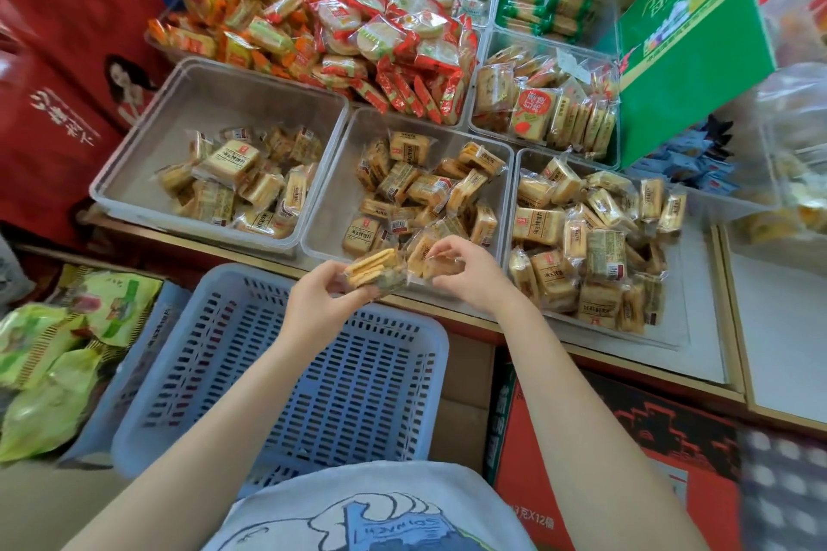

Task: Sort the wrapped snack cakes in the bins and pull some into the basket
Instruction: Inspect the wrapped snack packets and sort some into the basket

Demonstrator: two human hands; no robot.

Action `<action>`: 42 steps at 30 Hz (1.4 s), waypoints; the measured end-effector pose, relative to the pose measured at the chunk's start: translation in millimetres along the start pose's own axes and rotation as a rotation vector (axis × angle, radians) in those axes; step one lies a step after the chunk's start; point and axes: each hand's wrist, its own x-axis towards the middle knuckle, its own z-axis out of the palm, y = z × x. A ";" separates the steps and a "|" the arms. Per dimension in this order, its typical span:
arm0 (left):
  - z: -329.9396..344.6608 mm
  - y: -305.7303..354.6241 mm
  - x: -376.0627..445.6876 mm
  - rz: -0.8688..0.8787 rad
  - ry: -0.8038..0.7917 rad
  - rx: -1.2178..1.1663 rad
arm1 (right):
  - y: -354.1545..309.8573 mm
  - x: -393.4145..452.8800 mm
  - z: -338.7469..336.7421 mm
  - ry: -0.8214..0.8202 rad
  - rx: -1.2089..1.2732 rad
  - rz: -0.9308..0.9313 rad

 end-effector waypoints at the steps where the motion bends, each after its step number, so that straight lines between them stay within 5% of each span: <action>1: -1.5 0.4 -3.9 0.001 0.006 -0.008 | -3.4 -6.2 -0.1 0.046 0.029 -0.036; 6: -20.4 3.5 -25.6 0.011 0.021 -0.114 | -23.3 -39.1 3.0 0.201 0.475 -0.124; 15: -66.5 -23.1 -76.1 -0.016 0.043 -0.437 | -54.6 -47.7 54.5 -0.009 1.018 -0.026; 23: -83.8 -76.0 -92.6 -0.370 0.258 -0.412 | -73.3 -36.7 97.1 -0.224 1.058 0.081; 31: -31.4 -191.8 -61.0 -0.788 0.116 -0.299 | -6.8 4.9 192.7 -0.243 0.772 0.455; 36: -0.3 -234.0 -50.0 -0.862 0.063 -0.251 | 45.7 14.7 238.6 -0.227 0.763 0.639; 42: 15.9 -252.3 -51.9 -0.861 0.072 -0.251 | 72.8 10.3 247.9 -0.270 0.736 0.628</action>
